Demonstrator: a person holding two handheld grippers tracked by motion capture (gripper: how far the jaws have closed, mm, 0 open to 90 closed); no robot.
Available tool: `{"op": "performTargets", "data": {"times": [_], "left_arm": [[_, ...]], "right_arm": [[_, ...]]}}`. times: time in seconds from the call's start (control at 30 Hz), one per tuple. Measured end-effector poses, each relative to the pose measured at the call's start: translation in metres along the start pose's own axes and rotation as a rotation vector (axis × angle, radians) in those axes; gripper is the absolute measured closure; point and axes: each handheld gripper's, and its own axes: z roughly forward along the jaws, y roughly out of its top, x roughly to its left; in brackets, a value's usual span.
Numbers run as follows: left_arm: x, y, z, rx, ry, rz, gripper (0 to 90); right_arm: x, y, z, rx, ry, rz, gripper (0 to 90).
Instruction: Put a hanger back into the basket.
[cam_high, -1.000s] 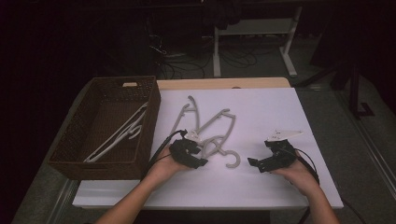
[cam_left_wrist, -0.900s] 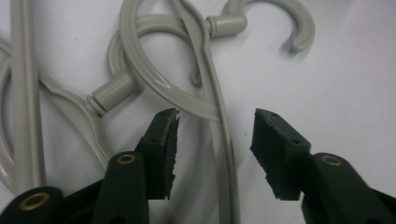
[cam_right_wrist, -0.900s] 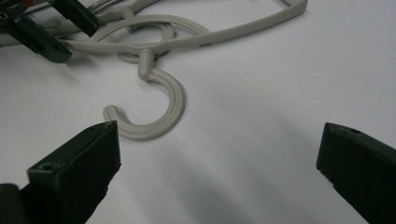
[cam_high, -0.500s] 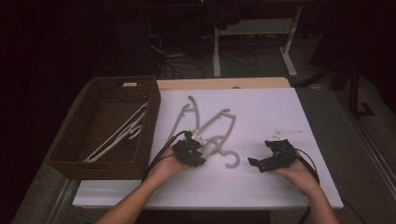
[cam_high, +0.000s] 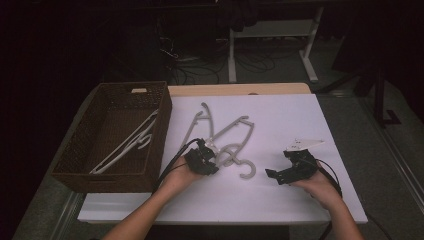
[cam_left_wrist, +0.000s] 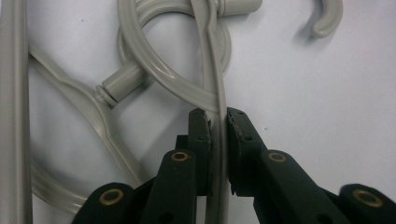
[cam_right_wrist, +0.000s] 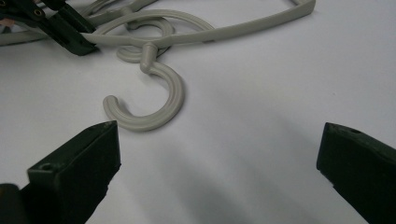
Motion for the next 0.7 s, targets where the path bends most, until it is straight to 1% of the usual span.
{"op": "performTargets", "data": {"times": [0.13,0.23,0.37,0.4,0.53,0.6,0.63,0.7], "left_arm": [[-0.001,0.000,-0.001,-0.001,0.009,0.006,81.8],[-0.001,0.000,-0.004,-0.013,-0.001,-0.001,81.9],[-0.001,0.002,-0.013,-0.039,-0.006,-0.005,82.0],[-0.002,0.002,-0.015,-0.053,-0.008,-0.012,82.0],[-0.001,0.003,-0.024,-0.086,-0.025,-0.021,82.1],[-0.001,0.003,-0.027,-0.092,-0.031,-0.023,82.1],[-0.001,0.004,-0.032,-0.108,-0.039,-0.026,82.1],[-0.001,0.006,-0.037,-0.116,-0.047,-0.026,82.1]], "right_arm": [[0.000,0.000,0.000,0.000,-0.001,-0.001,0.0],[-0.001,-0.001,-0.001,-0.002,-0.004,0.004,0.0],[-0.002,-0.001,-0.002,-0.005,-0.004,0.009,0.0],[-0.002,-0.001,-0.002,-0.006,-0.004,0.007,0.0],[-0.003,-0.002,-0.002,-0.009,-0.003,0.009,0.0],[-0.003,-0.002,-0.002,-0.009,-0.003,0.009,0.0],[-0.003,-0.001,-0.002,-0.008,-0.003,0.009,0.0],[-0.003,-0.001,-0.002,-0.007,-0.004,0.010,0.0]]}}
